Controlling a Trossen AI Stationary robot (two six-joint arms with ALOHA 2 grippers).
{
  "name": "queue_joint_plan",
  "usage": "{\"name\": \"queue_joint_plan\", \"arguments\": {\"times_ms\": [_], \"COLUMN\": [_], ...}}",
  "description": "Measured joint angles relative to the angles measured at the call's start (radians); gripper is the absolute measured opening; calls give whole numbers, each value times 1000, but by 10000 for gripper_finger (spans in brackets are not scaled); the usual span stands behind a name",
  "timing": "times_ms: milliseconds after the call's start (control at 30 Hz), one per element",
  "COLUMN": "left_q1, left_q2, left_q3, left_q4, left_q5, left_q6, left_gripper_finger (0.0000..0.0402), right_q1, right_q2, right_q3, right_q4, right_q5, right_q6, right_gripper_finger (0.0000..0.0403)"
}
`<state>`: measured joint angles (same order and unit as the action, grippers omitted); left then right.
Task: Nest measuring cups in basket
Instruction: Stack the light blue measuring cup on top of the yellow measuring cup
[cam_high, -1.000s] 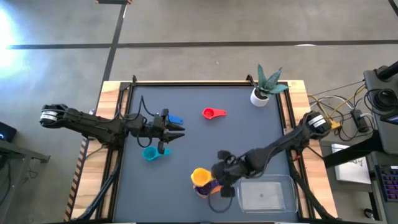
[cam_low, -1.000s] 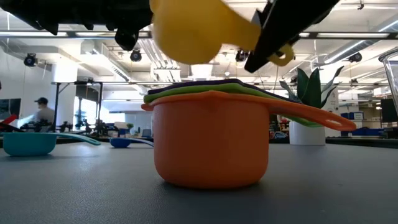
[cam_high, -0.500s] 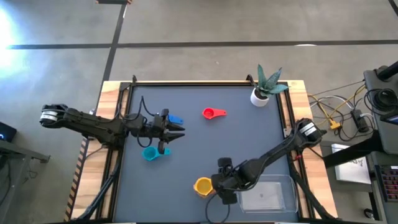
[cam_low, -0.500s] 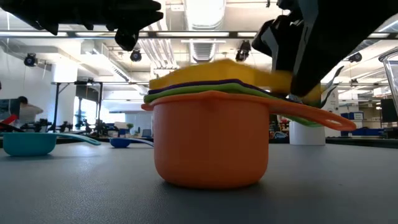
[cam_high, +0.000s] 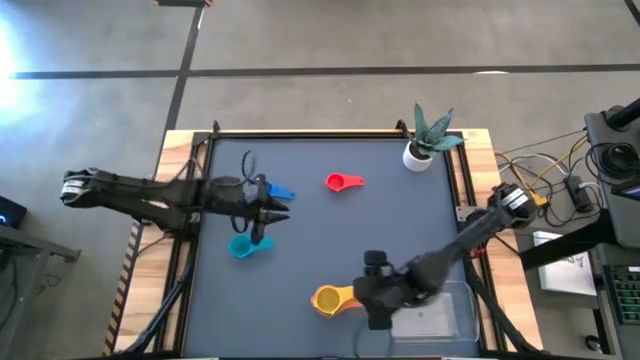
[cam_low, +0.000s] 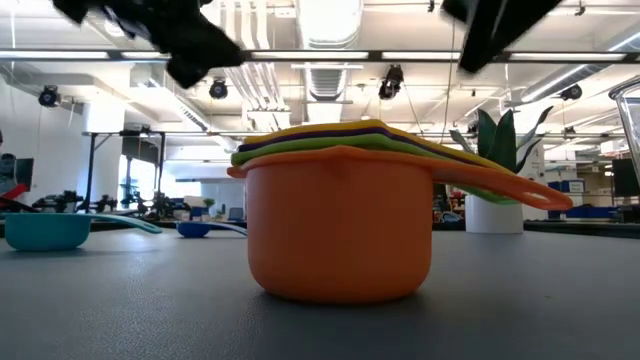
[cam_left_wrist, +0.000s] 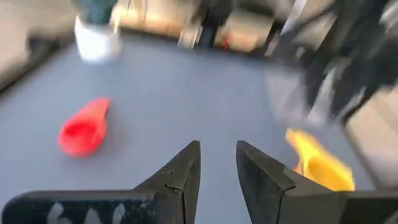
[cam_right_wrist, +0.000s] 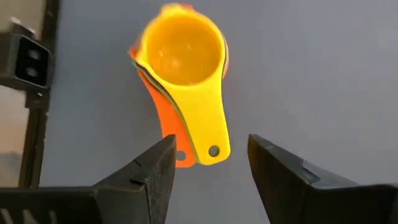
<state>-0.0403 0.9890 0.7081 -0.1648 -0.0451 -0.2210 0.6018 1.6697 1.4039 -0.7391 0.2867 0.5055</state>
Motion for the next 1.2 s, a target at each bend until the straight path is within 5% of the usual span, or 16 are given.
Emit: {"name": "queue_joint_plan", "arguments": {"times_ms": [167, 333, 633, 900, 1200], "left_q1": [-1, -1, -1, -1, -1], "left_q2": [60, 104, 91, 89, 105], "left_q3": [213, 240, 3, -125, -151], "left_q4": [-528, -760, -798, -713, -641], "left_q5": [-9, 3, 91, 126, 138], "left_q6": [-2, -1, -102, -151, -215], "left_gripper_finger": [86, 86, 86, 86, 86], "right_q1": [66, 111, 153, 153, 144], "right_q2": [-57, -79, -83, -119, -256], "right_q3": [-37, -71, -87, -111, -308], "right_q4": [7, 12, 29, 188, 618], "right_q5": [190, 211, 263, 282, 205], "right_q6": [55, 141, 195, 80, -54], "right_gripper_finger": [178, 171, 164, 158, 144]}}
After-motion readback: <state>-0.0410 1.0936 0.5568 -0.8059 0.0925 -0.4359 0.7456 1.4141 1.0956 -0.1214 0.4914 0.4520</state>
